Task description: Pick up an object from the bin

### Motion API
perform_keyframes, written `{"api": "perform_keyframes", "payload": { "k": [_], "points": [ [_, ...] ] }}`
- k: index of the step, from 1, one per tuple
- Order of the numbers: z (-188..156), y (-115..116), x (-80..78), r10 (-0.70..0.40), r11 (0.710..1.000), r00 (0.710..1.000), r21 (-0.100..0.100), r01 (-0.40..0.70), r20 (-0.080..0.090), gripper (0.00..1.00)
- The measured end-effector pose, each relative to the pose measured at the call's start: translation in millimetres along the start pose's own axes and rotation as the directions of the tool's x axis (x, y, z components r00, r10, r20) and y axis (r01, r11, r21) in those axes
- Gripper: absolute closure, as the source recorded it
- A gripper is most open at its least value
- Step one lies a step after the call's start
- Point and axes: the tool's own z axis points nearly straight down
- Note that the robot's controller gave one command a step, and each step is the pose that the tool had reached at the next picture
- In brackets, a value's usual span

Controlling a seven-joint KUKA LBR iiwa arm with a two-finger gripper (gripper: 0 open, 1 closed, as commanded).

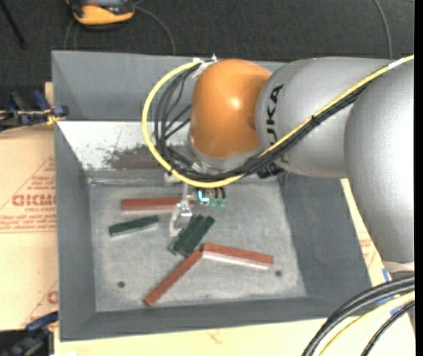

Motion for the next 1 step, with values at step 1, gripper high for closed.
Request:
{"api": "perform_keyframes", "payload": {
  "k": [1],
  "points": [
    [-0.9, -0.2, -0.9, 0.002, 1.000, 1.000, 0.000, -0.002, 0.002, 0.00]
  ]
}}
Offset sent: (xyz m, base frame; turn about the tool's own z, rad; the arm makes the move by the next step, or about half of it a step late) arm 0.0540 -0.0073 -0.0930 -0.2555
